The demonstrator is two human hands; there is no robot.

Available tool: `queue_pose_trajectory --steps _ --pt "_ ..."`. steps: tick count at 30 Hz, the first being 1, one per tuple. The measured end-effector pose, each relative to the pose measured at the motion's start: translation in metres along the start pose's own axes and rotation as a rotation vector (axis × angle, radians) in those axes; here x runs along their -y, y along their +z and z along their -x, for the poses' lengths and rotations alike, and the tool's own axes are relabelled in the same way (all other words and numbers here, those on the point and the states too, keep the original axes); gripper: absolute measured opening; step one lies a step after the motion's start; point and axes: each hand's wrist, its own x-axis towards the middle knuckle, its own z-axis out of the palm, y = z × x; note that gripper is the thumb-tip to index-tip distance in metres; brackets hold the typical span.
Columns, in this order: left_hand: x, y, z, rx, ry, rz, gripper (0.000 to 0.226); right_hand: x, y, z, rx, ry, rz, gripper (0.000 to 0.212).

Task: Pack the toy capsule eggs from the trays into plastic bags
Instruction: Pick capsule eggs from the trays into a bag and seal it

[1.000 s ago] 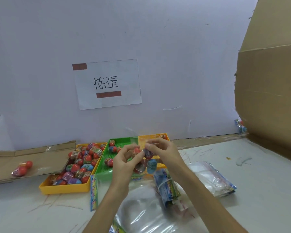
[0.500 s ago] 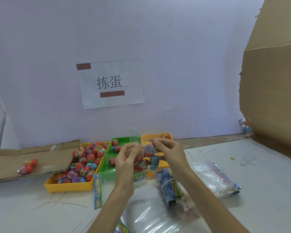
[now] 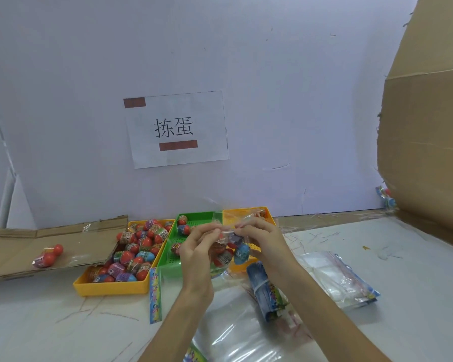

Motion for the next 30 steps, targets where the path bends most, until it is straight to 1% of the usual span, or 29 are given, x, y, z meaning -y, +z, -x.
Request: queue_pose_trajectory --steps 4,8,11,17,19,21,25,30 --pt "-0.003 0.002 0.001 0.009 -0.037 0.070 0.025 -0.001 0.001 -0.001 -0.007 0.011 -0.051 0.007" --pt "-0.006 0.001 0.001 0.059 -0.124 0.194 0.018 -0.003 0.004 0.000 0.012 0.021 -0.100 0.007" --pt "-0.005 -0.001 0.002 0.106 -0.161 0.268 0.021 -0.003 0.005 0.001 0.028 0.040 -0.158 0.004" --pt "-0.004 -0.003 0.001 0.173 -0.241 0.386 0.026 0.000 0.005 -0.001 0.003 -0.005 -0.197 0.021" --pt "-0.005 -0.004 0.002 0.204 -0.262 0.415 0.029 0.001 0.005 -0.001 -0.006 -0.009 -0.181 0.023" --pt "-0.006 -0.004 0.002 0.237 -0.288 0.438 0.026 0.000 0.004 -0.001 -0.003 -0.021 -0.158 0.023" --pt "-0.006 -0.006 0.001 0.252 -0.325 0.490 0.022 0.000 0.003 -0.001 0.048 -0.035 -0.138 0.020" --pt "-0.009 -0.009 0.000 0.298 -0.320 0.535 0.017 0.002 0.000 0.000 0.188 -0.053 -0.072 0.017"
